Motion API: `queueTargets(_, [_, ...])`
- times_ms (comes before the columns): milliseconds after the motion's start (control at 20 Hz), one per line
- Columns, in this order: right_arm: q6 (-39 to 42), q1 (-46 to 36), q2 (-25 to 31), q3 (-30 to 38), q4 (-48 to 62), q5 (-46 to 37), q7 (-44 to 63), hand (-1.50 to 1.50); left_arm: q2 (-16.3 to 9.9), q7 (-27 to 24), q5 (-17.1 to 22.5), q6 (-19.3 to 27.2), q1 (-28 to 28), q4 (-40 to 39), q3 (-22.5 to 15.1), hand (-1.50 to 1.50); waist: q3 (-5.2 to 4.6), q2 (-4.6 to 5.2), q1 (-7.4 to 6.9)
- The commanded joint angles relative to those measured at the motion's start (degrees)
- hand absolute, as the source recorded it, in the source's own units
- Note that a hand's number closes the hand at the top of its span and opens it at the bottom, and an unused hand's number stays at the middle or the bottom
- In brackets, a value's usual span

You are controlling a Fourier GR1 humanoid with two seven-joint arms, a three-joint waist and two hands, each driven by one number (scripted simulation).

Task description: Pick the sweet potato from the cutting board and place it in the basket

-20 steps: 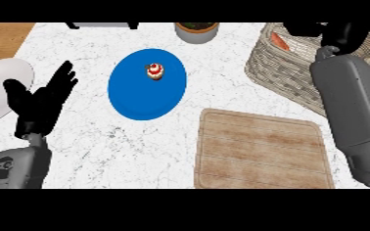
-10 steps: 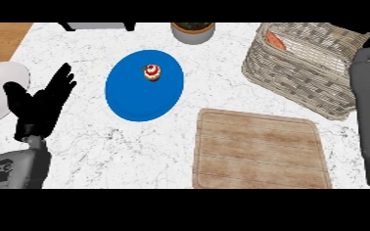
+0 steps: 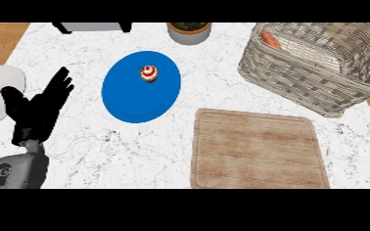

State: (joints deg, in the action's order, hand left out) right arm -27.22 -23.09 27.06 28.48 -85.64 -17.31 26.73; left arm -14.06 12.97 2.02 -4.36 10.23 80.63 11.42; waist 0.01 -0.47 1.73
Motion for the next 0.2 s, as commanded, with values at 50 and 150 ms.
queueTargets(50, [13.5, 12.8, 4.9, 8.3, -8.2, 13.3, -0.7, -1.50, -0.7, 3.6, 0.7, -0.1, 0.5, 2.3, 0.3, 0.00, 0.04, -0.05, 0.36])
queueTargets(150, [14.8, 20.8, 1.4, 9.7, -15.7, 14.8, -1.2, -1.50, 0.5, -1.7, -0.7, 0.1, -0.8, -1.5, -0.1, 0.00, -0.02, 0.04, 0.67])
